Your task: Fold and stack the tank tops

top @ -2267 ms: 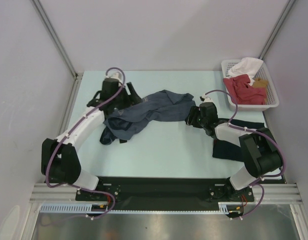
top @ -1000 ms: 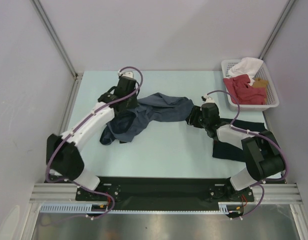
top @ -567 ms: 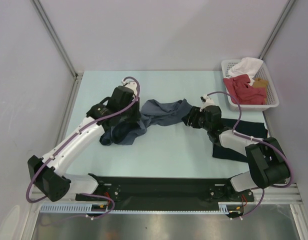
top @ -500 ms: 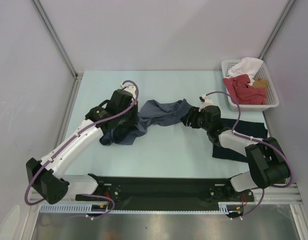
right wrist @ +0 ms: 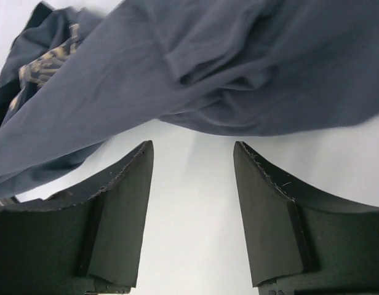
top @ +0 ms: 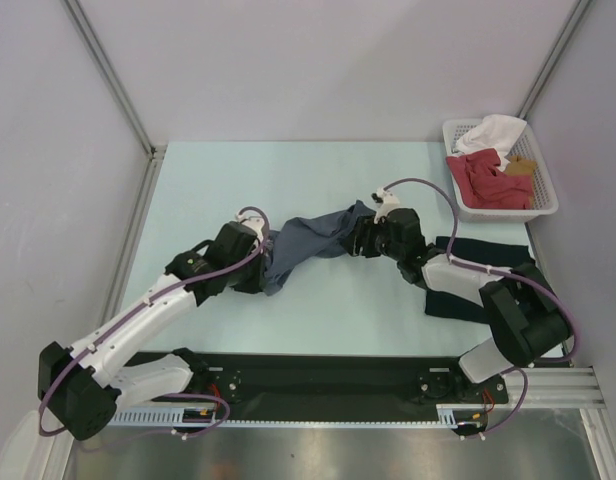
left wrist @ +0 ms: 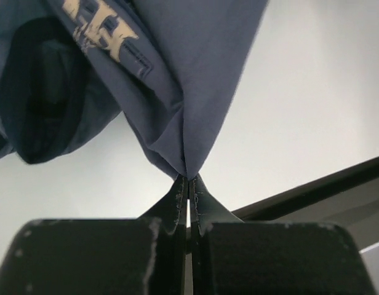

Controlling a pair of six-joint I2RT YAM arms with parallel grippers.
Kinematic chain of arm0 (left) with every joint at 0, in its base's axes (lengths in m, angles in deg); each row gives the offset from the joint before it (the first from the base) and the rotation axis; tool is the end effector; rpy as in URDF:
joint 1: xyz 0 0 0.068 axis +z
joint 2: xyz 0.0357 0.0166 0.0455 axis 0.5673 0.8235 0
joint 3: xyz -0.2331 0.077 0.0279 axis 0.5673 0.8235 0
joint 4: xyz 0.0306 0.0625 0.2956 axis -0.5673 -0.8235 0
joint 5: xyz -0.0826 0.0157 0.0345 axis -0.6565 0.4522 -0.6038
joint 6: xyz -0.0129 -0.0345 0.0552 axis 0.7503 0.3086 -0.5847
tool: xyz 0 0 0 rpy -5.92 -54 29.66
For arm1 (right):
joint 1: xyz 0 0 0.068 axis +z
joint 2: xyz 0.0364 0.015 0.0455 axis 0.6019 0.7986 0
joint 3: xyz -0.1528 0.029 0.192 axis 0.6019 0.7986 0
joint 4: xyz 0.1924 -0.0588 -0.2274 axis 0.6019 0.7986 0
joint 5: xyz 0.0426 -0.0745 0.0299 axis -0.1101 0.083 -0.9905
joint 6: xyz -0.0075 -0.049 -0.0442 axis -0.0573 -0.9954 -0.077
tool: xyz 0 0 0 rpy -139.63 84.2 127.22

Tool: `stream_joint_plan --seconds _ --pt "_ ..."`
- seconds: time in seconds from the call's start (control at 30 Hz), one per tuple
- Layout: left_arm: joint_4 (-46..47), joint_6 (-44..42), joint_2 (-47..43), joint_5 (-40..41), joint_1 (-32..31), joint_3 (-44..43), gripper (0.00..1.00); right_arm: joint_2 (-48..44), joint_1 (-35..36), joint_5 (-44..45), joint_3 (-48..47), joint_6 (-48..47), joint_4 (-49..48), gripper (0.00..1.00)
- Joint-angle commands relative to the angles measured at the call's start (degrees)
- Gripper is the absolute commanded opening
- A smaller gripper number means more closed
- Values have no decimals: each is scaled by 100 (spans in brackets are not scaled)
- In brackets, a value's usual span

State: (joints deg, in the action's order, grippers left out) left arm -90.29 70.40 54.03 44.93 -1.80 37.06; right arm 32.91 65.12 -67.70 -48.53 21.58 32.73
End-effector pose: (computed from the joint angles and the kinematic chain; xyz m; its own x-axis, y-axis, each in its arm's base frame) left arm 0.2217 -0.1608 0.2226 -0.8318 0.1036 -0.5453 0.2567 0.9429 -0.2124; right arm 0.3162 0.1811 0.1292 -0.5973 0.1396 -0.7898 -0.4132 0.7904 0.4522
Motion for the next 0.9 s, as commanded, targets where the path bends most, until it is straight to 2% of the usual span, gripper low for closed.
stream_joint_plan --seconds 0.0,0.13,0.27,0.4,0.43,0.5,0.53,0.57,0.67,0.73,0.83,0.87 --pt "667 181 13 -445 -38 -312 0 -165 343 136 -269 -356 -57 59" --pt "852 155 785 -711 -64 -1137 0 -473 291 445 -6 -349 -161 57" --pt "791 67 2504 -861 -231 -2611 0 -676 -7 525 337 -103 -416 55" --pt "826 32 3720 -809 -328 -3669 4 -886 -114 490 575 -58 -644 55" --pt "704 23 3940 -704 -328 -3888 7 -913 -114 437 610 -67 -697 55" --pt "511 -21 4442 -239 -319 -4512 25 -931 -122 323 715 -76 -785 55" --pt "336 -30 4565 -46 -319 -4697 35 -931 -122 279 733 -85 -864 55" --pt "273 -47 4705 60 -319 -4934 56 -913 -122 235 733 -102 -882 55" --pt "220 -109 4541 421 -319 -4919 80 -869 -88 50 742 -138 -988 55" --pt "229 -118 4313 658 -302 -4744 83 -834 -52 -11 742 -181 -1040 54" --pt "351 -83 3480 616 -188 -4191 83 -712 27 -344 698 -278 -1180 51" --pt "430 -65 3268 554 -109 -3780 83 -659 114 -494 672 -322 -1216 52"
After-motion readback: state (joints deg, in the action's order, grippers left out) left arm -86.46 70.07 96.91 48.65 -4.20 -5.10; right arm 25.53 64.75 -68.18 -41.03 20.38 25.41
